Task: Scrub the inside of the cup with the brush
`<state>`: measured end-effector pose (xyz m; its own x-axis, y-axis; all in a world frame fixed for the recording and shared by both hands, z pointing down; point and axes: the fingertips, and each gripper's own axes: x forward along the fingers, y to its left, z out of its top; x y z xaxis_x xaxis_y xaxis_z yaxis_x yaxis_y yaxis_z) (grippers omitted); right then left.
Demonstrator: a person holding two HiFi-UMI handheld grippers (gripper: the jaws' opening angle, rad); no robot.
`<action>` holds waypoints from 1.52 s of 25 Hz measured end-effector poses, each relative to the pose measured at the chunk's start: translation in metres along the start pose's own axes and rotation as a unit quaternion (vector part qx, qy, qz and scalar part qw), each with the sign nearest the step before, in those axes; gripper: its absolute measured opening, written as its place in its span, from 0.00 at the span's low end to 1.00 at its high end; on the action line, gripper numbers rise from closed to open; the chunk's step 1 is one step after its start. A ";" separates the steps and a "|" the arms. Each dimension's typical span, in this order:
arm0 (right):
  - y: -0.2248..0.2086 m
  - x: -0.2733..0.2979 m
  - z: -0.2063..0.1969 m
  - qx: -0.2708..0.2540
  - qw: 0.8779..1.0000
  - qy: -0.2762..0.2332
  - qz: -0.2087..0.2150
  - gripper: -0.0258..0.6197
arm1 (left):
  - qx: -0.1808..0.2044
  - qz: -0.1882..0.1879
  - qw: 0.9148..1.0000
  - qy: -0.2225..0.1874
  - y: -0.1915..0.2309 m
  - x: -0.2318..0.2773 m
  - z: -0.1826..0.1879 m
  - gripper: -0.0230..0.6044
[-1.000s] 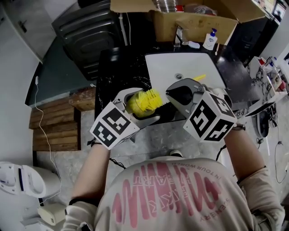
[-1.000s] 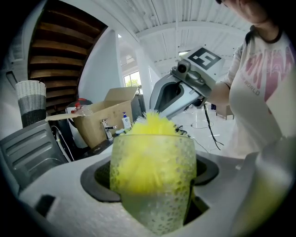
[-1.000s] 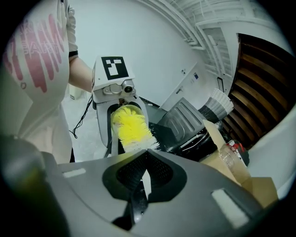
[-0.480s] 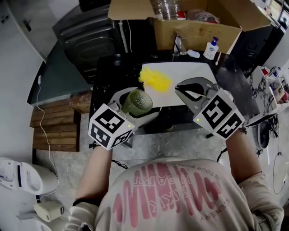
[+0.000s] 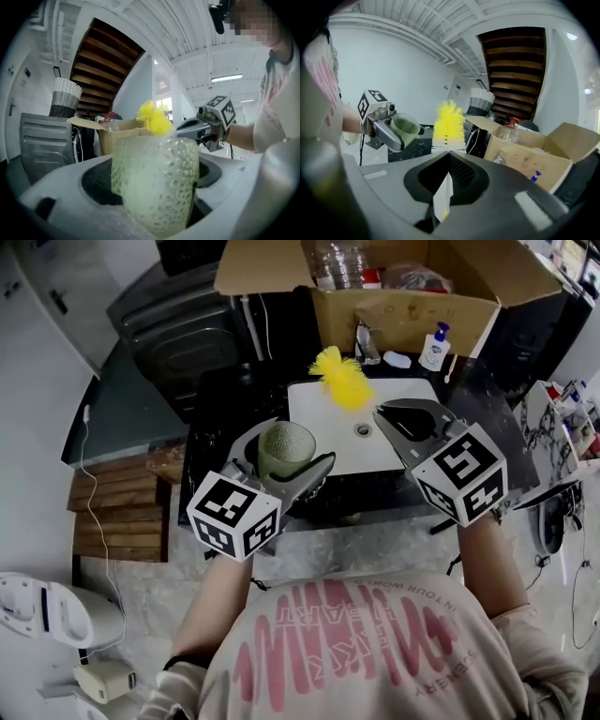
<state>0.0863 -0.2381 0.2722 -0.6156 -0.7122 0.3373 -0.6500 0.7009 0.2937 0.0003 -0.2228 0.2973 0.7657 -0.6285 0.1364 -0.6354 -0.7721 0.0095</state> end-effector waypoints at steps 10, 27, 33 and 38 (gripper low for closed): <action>-0.029 -0.013 -0.013 0.080 0.993 -0.056 -0.070 0.06 | -0.038 0.046 0.997 -0.055 0.001 0.000 0.003 0.68; -0.044 -0.032 -0.047 0.163 0.972 -0.095 -0.142 0.06 | -0.084 0.113 0.987 -0.073 0.031 -0.038 -0.020 0.69; -0.049 -0.036 -0.067 0.172 0.968 -0.081 -0.164 0.06 | -0.100 0.139 0.983 -0.067 0.042 -0.050 -0.037 0.69; -0.053 -0.035 -0.076 0.180 0.966 -0.076 -0.172 0.06 | -0.104 0.151 0.981 -0.071 0.049 -0.050 -0.039 0.69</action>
<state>0.1762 -0.2475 0.3129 -0.3756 -0.9174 0.1319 -0.9237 0.3821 0.0268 -0.0731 -0.2256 0.3293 0.5366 -0.8434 0.0253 -0.8304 -0.5225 0.1934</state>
